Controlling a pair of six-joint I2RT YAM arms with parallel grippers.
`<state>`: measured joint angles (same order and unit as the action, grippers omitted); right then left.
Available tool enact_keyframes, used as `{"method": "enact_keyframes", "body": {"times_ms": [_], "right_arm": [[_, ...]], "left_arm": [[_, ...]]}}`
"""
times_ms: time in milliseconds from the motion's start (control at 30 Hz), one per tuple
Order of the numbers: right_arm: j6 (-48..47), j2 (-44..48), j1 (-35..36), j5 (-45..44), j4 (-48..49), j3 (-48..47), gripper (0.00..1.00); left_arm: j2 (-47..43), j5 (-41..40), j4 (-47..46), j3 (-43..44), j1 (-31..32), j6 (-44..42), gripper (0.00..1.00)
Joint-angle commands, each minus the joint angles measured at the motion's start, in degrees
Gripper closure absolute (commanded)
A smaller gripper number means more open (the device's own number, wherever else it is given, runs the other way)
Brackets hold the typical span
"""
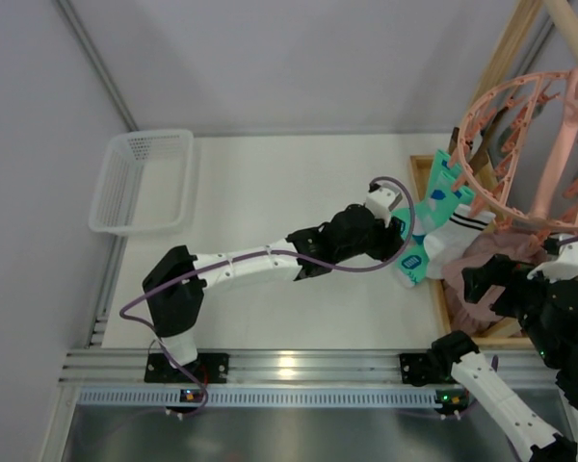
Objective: Remove the socks clipped to the hanger
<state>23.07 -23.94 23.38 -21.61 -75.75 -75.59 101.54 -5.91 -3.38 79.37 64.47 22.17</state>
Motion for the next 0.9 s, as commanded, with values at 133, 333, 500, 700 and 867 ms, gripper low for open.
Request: {"method": "enact_keyframes", "body": {"times_ms": [133, 333, 500, 700, 867], "right_arm": [[-0.39, -1.54, -0.35, 1.9, -0.37, -3.68, 0.01], [-0.66, -0.93, -0.44, 6.21, 0.51, -5.0, 0.01], [0.13, -1.9, -0.44, 10.61, 0.69, -5.62, 0.01], [0.75, -1.72, -0.35, 13.34, 1.04, -5.36, 0.01], [0.57, -2.24, -0.35, 13.34, 2.18, -4.48, 0.01]], "left_arm": [[1.73, 1.77, -3.13, 5.26, 0.4, -3.26, 0.02], [8.32, 15.63, -3.91, 12.28, 0.31, -9.85, 0.02], [13.95, 22.87, -7.52, 15.63, 0.31, -12.5, 0.02], [18.43, 25.59, -7.78, 20.38, 0.31, -13.03, 0.13], [17.03, 25.69, -7.96, 19.77, 0.31, -9.7, 1.0]]}}
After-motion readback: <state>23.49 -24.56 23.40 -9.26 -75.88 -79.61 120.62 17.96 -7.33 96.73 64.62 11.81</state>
